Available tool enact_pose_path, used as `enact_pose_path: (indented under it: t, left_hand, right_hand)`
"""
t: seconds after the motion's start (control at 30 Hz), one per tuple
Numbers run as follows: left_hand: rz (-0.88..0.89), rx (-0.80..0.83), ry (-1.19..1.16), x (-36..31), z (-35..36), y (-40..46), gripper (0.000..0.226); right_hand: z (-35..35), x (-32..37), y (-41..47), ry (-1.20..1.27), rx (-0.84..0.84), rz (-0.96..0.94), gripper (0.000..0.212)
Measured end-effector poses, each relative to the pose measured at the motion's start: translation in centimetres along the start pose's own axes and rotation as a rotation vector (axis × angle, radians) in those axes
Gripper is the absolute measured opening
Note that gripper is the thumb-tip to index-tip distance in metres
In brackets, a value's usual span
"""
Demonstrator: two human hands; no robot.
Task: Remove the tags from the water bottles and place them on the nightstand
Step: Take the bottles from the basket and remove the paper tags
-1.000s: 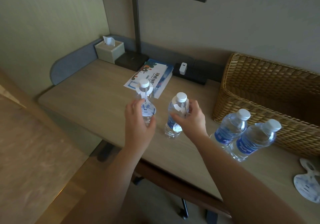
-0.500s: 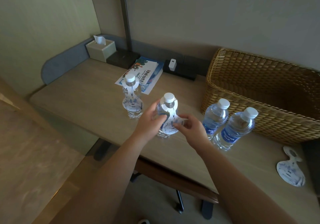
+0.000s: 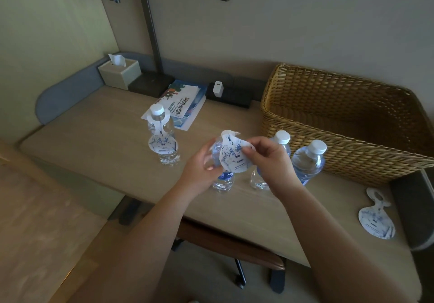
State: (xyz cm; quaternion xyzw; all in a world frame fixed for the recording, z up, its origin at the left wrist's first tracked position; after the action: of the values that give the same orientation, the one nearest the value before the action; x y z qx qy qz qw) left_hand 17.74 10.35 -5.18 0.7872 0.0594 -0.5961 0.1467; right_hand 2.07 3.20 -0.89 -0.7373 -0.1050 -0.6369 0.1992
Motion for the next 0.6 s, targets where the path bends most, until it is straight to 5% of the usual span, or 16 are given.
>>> enact_pose_path:
  t: [0.33,0.6]
  left_hand:
    - [0.087,-0.081,0.240,-0.7,2.6,0.6,0.063]
    - [0.089,-0.172,0.329,-1.3,4.6,0.9,0.056]
  right_hand:
    - [-6.0,1.1,-1.6,0.170,-0.156,-0.042,0.005]
    - [-16.9,-6.2,-5.9,0.485,-0.453,0.091,0.009]
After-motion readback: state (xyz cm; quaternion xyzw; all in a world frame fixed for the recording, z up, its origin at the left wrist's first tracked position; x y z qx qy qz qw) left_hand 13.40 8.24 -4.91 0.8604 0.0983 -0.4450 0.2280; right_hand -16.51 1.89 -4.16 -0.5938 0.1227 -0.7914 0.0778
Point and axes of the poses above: each hand's wrist, its own y-axis towards the middle knuckle, its own z-axis out of the palm, x = y × z, the point moved 6 cm from there along y, towards the middle knuckle, and after that the axes turned 12 degrees about z, right-handed, at the moved point
